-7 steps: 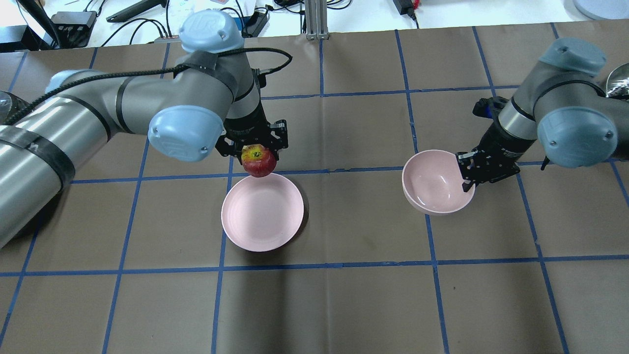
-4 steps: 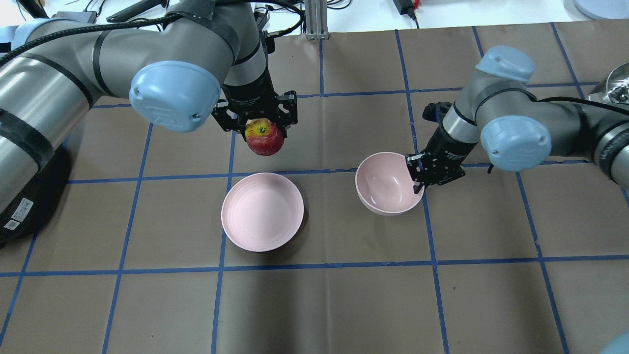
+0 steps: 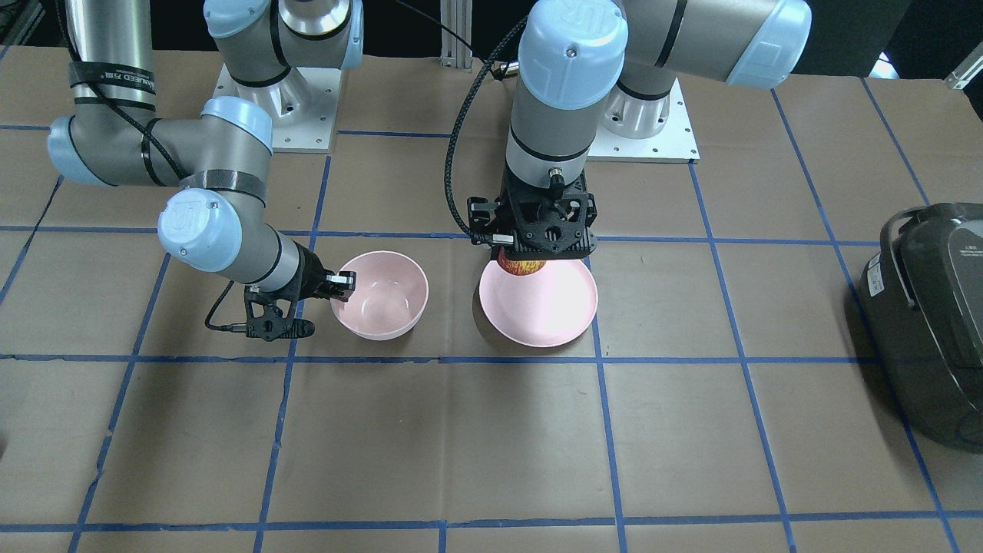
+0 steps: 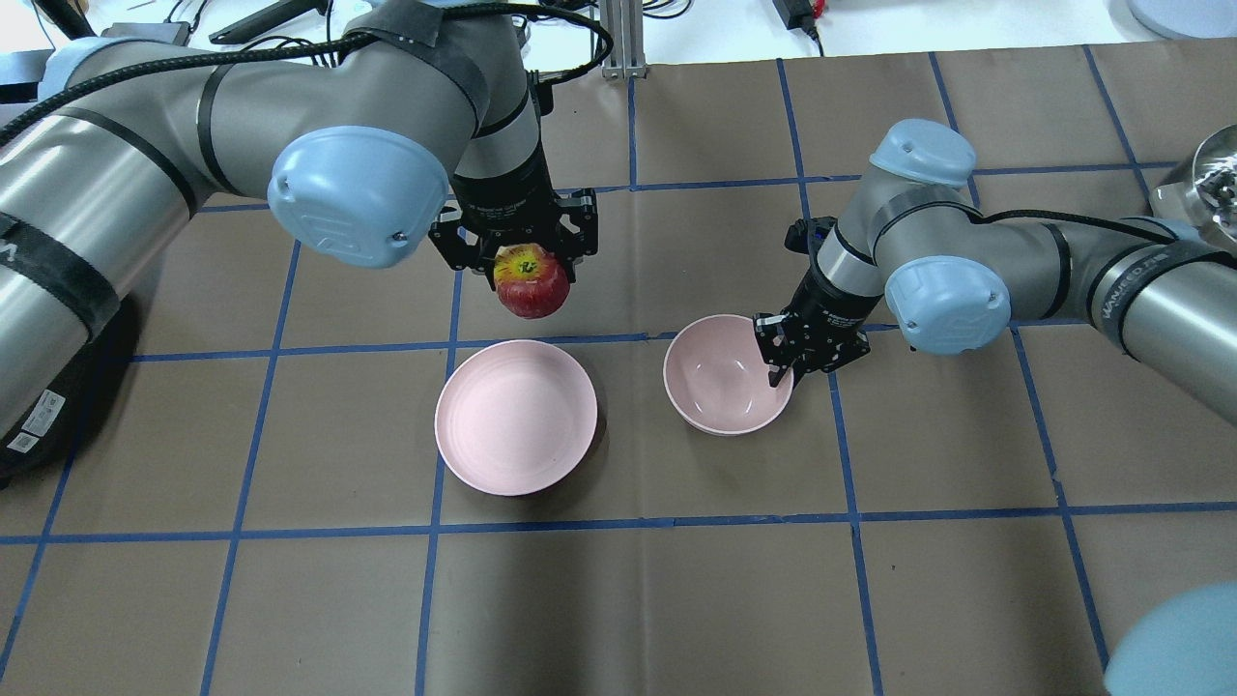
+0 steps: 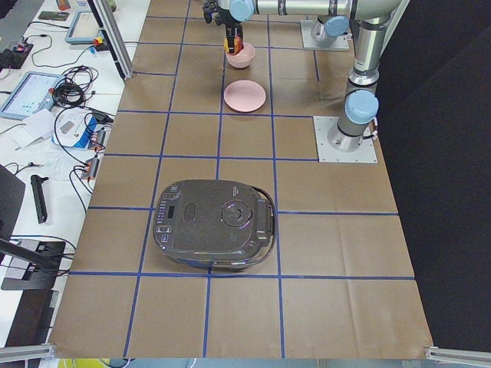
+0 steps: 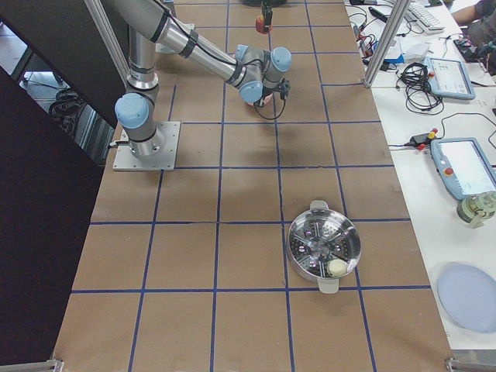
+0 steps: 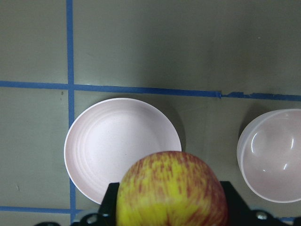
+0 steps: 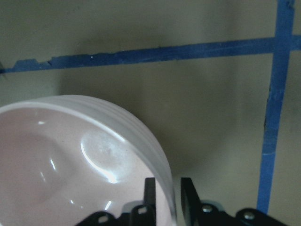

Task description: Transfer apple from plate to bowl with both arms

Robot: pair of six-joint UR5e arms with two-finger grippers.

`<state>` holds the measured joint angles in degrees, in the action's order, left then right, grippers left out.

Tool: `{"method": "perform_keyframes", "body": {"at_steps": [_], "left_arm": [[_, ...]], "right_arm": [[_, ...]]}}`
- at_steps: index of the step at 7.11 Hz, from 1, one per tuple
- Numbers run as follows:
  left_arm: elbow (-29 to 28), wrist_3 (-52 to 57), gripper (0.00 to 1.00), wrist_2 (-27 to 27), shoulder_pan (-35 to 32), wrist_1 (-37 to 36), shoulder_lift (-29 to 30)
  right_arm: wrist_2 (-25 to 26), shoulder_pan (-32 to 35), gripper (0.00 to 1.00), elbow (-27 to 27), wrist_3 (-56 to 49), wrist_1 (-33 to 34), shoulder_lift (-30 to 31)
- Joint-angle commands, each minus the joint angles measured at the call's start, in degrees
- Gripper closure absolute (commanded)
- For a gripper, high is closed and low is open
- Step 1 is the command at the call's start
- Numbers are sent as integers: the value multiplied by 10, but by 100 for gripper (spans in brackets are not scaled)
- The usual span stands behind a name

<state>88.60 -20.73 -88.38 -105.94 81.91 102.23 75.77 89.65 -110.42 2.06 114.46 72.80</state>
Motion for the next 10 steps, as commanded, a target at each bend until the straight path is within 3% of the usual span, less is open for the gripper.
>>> {"method": "perform_keyframes", "body": {"at_steps": [1,3,4,6,8,10], "left_arm": [[0,-67,51,7,-25,-1,19],[-13,-180,52,5,-88,-31,75],[-13,-253,52,7,-112,-86,107],[-5,-328,52,36,-143,-136,133],[-2,-380,51,37,-154,-201,170],[0,-380,45,45,-158,-215,186]], "right_arm": [[47,-3,0,36,0,0,35],[100,-14,0,108,2,-97,108],[130,-24,0,125,0,-115,137],[134,-25,0,129,0,-120,177],[138,-25,0,132,5,-183,192],[225,-47,0,135,-6,-188,192]]}}
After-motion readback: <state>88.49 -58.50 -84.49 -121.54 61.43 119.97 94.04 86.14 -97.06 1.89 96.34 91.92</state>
